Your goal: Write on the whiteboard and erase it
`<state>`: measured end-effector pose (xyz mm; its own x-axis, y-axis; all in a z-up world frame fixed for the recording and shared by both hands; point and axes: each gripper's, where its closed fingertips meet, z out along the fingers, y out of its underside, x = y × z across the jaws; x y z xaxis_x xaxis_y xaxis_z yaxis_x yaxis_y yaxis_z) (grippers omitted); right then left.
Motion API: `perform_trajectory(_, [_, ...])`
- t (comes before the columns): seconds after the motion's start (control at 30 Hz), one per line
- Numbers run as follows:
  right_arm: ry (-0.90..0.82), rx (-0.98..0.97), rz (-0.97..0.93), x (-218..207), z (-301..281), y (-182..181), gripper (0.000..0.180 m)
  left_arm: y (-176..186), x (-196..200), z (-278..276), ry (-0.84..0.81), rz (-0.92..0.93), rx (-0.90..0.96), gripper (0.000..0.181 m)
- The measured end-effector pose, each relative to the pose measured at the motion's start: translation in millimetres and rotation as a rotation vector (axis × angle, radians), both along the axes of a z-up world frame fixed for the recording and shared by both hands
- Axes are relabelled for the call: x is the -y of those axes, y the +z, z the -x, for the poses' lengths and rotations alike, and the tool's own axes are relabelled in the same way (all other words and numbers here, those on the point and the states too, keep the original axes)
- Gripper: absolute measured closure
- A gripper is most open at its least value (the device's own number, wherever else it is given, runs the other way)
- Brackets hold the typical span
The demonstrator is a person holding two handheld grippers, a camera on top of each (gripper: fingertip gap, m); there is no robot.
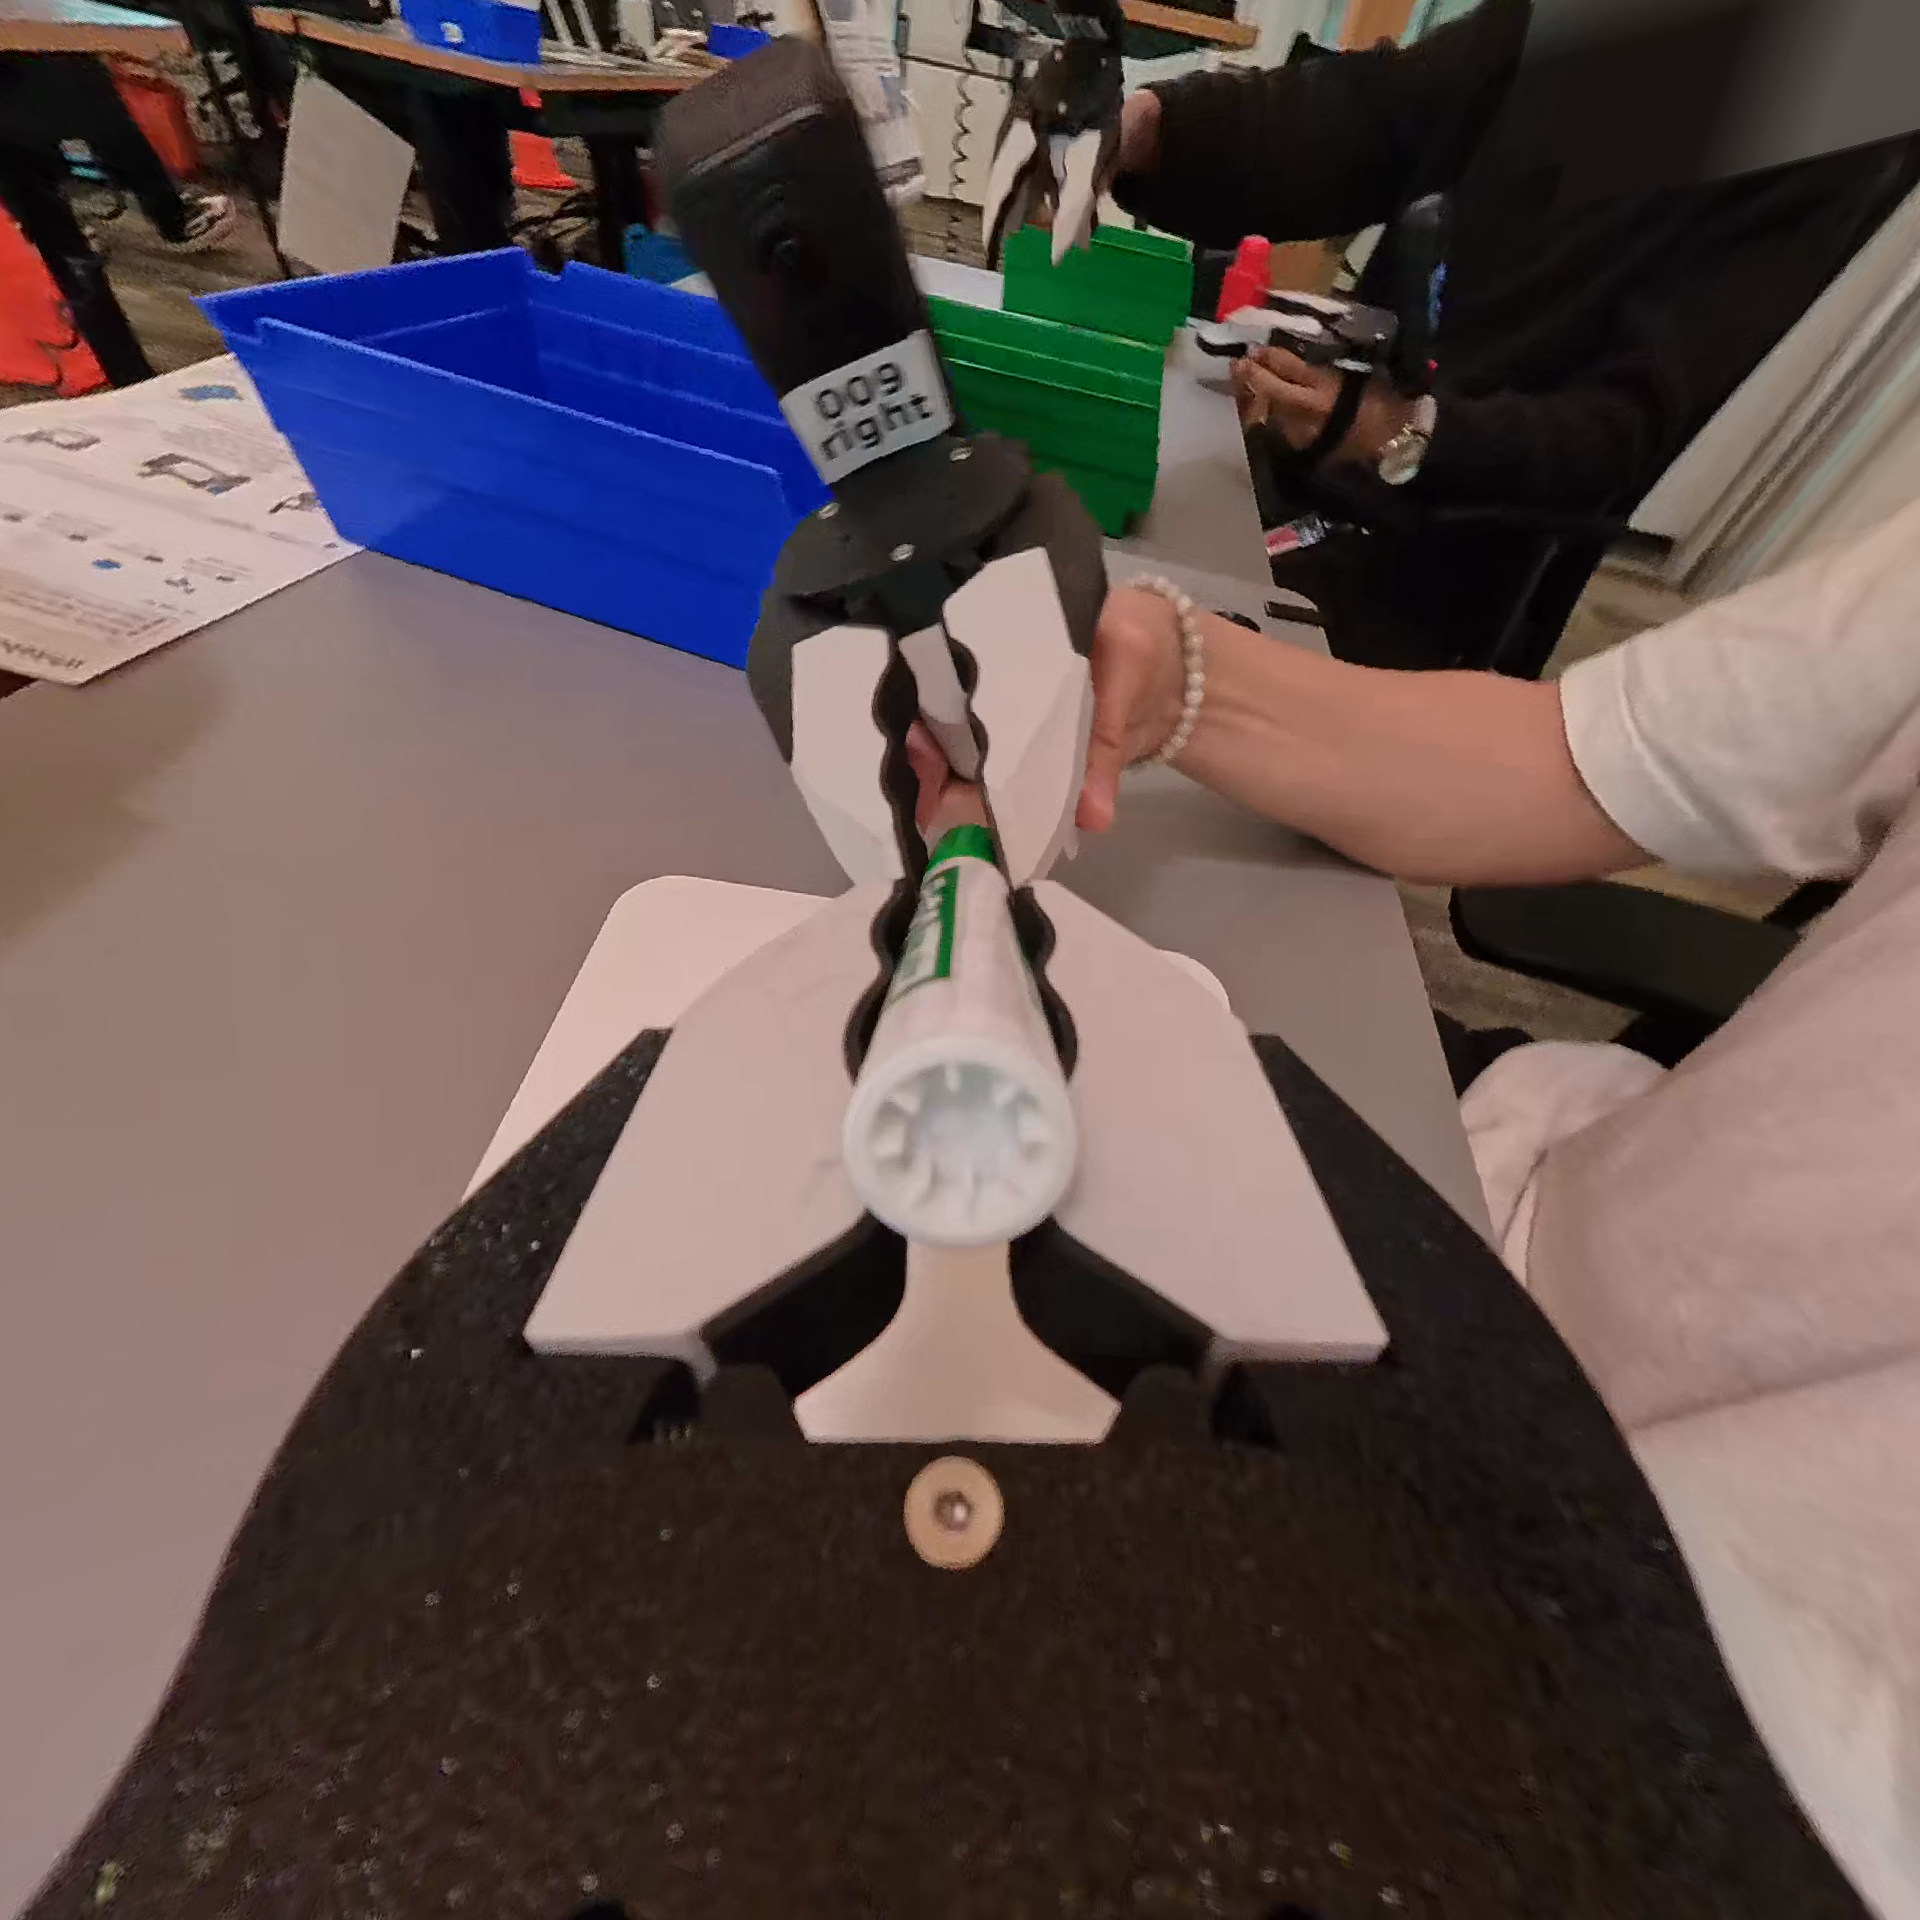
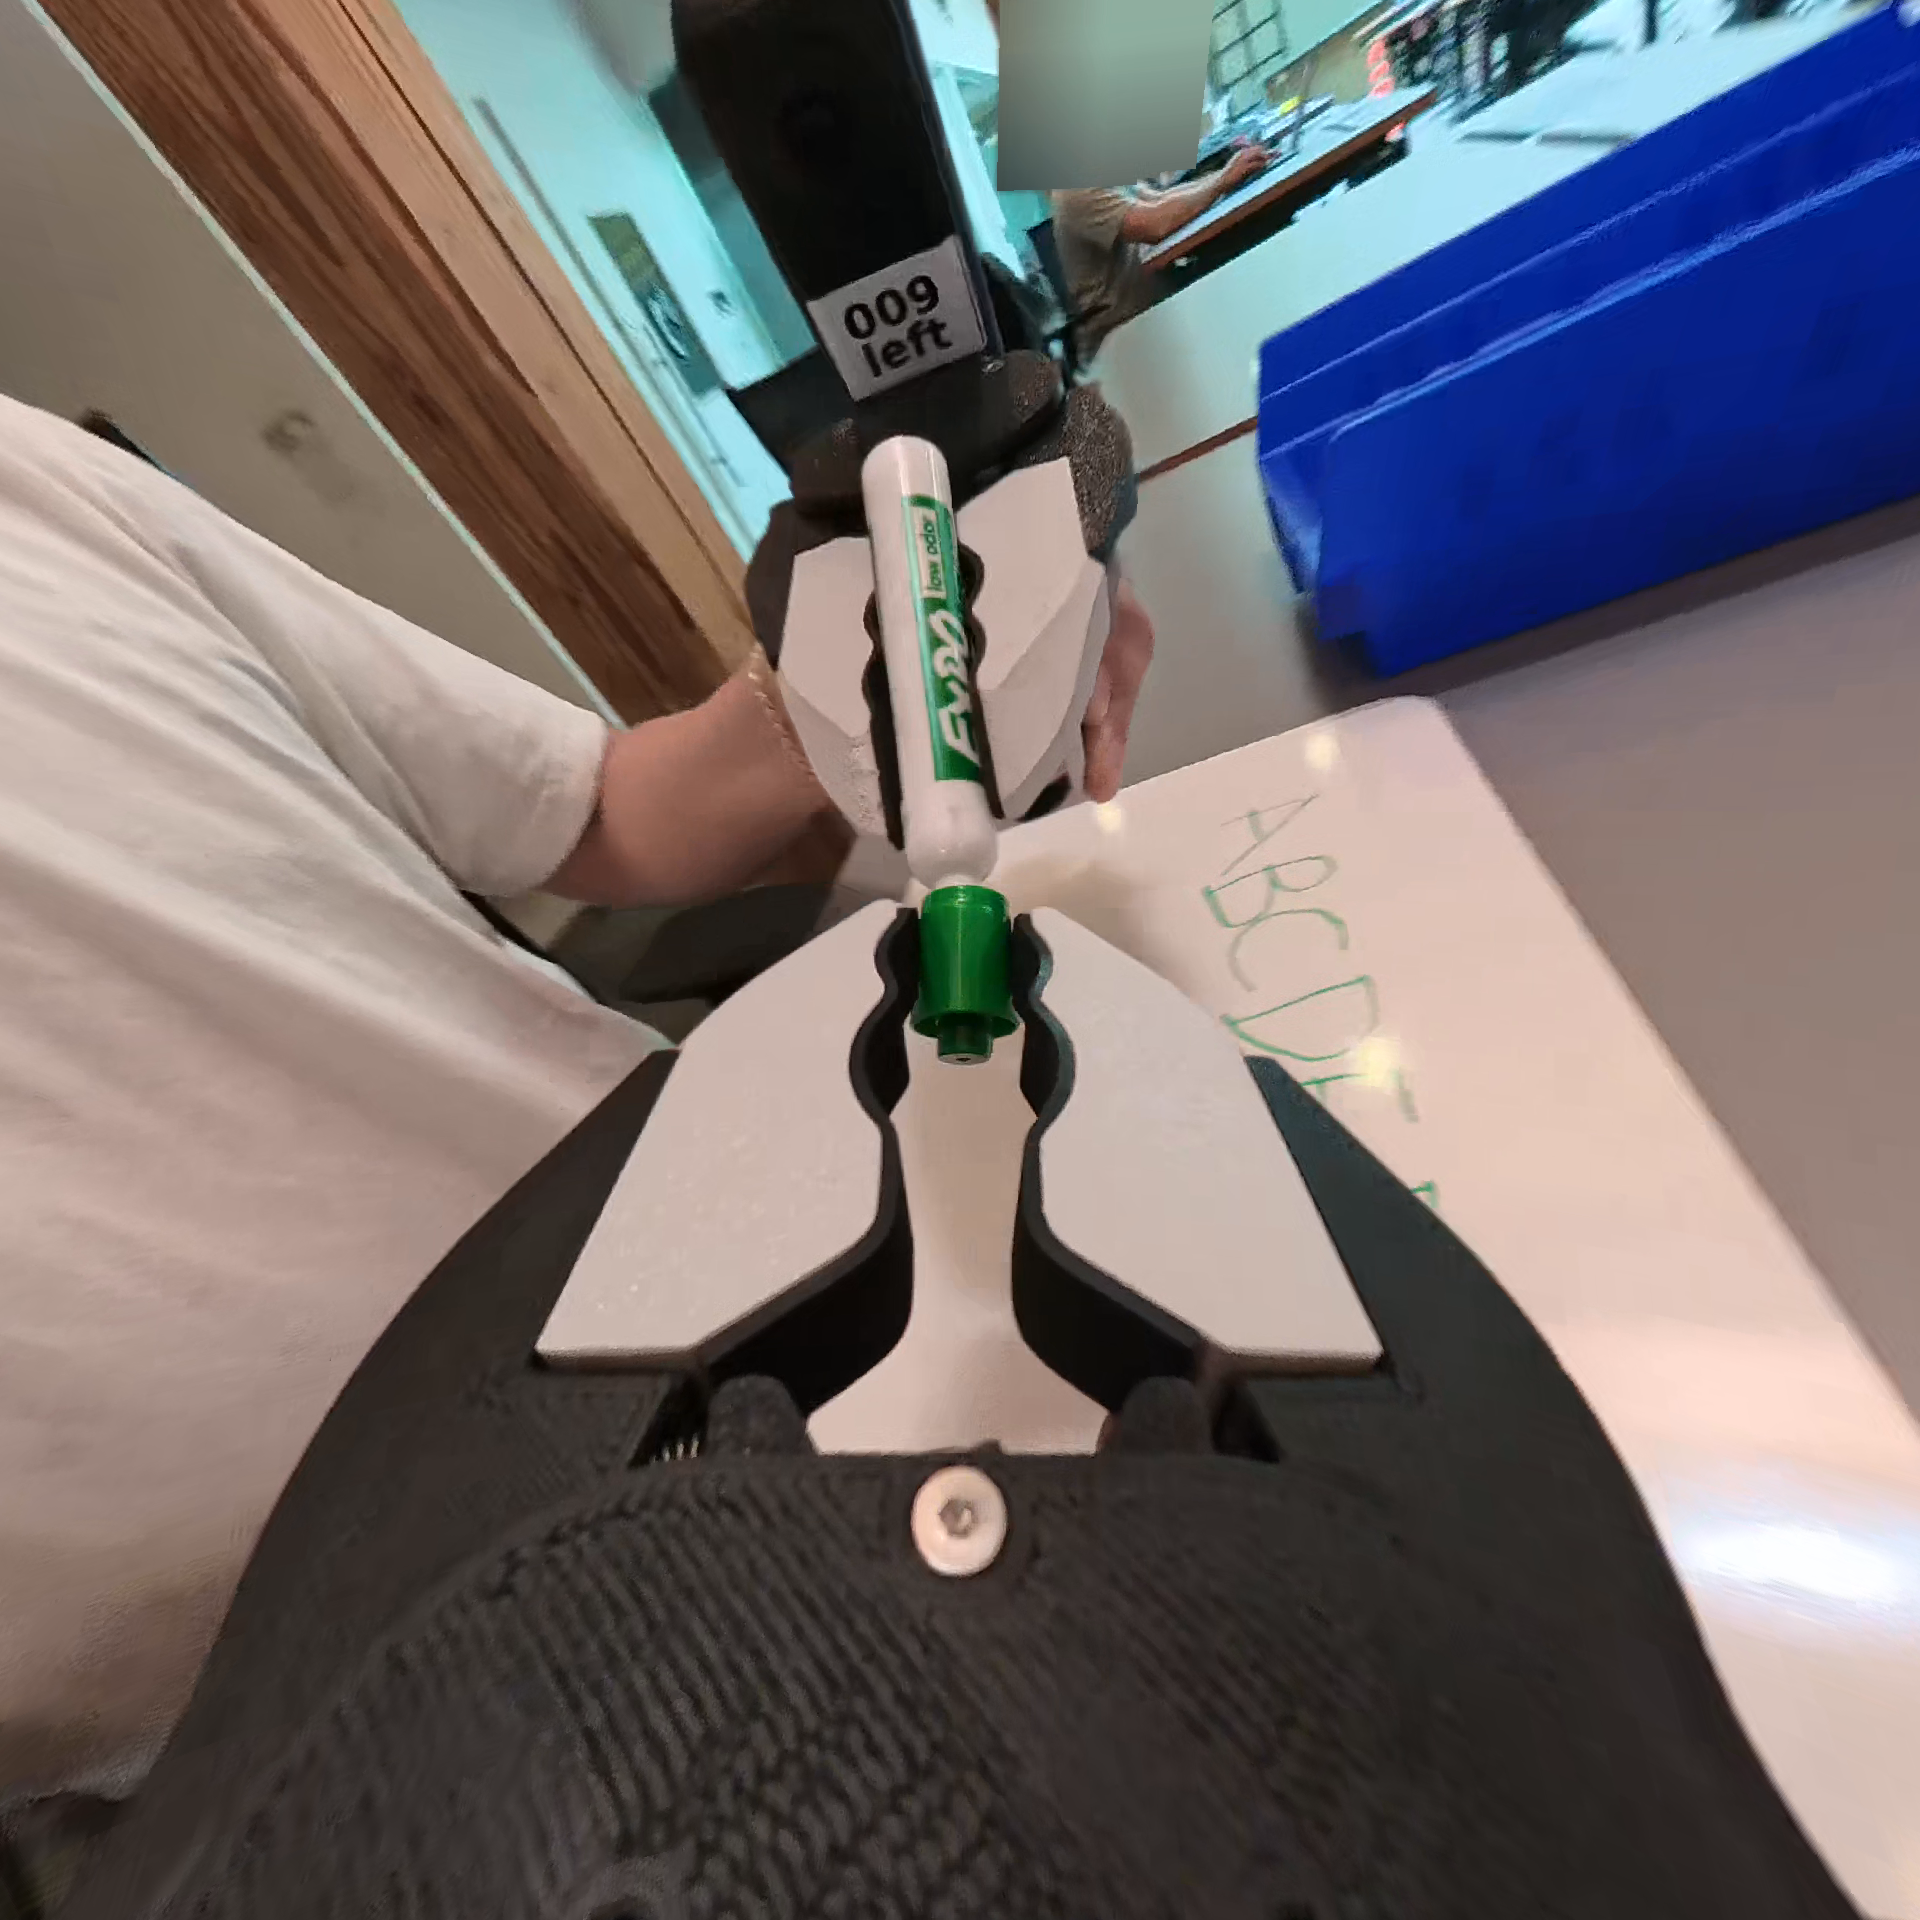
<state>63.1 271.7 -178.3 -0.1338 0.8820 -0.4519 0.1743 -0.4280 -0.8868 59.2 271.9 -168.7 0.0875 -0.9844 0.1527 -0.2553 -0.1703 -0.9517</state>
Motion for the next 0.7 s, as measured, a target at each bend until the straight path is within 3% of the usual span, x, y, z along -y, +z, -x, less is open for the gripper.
perform_trajectory(0.3, [-0.224, 0.298, -0.649, -17, 4, -14, 0.163, -6, -14, 0, 0.139, 0.179, -0.012, 0.162])
perform_trajectory(0.43, [-0.132, 0.267, -0.523, -6, 12, -21, 0.163, -6, -10, -2, 0.096, 0.124, -0.003, 0.162])
perform_trajectory(0.53, [-0.162, 0.239, -0.490, -9, 16, -17, 0.163, -3, -11, 0, 0.092, 0.027, -0.056, 0.162])
perform_trajectory(0.7, [-0.221, 0.176, -0.513, -16, 5, 0, 0.163, 3, -15, 3, 0.099, 0.103, 0.035, 0.162])
